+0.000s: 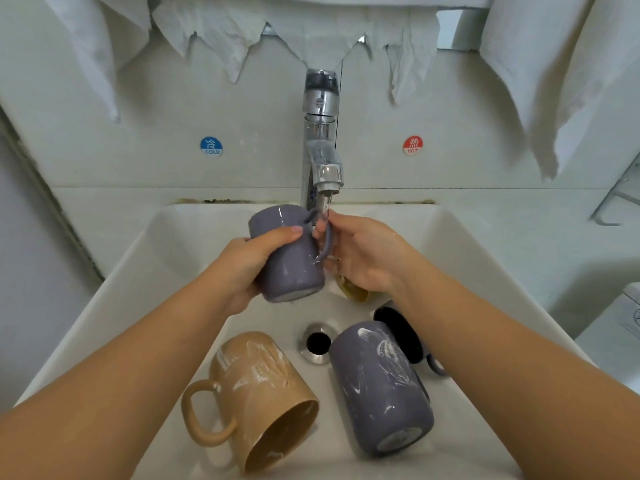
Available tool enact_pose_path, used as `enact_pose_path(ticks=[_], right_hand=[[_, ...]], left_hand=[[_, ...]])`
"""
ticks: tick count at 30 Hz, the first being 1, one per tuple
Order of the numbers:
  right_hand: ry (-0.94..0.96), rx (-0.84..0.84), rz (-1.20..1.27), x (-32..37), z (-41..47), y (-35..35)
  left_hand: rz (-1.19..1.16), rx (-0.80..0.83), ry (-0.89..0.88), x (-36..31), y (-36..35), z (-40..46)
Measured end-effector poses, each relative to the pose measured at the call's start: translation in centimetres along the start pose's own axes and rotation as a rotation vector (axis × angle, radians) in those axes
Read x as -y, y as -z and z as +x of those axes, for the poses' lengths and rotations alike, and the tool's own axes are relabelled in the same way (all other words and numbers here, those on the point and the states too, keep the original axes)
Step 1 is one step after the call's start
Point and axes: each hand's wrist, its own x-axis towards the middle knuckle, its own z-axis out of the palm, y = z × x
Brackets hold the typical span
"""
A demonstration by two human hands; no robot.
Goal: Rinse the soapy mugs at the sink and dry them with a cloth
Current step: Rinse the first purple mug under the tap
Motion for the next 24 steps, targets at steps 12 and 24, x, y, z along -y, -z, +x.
enact_pose_path(ticks=[12,24], right_hand=[[-0.018,-0.093,-0.142,-0.2,0.0,-0.9],[0.301,-0.265,-0.623,-1.0,0.3,-1.1]], left_hand=[[0.36,-0.234,-0.2,0.4,-0.9,-0.2],[0.585,-0.298,-0.243,-0.2,-1.1,-0.9]])
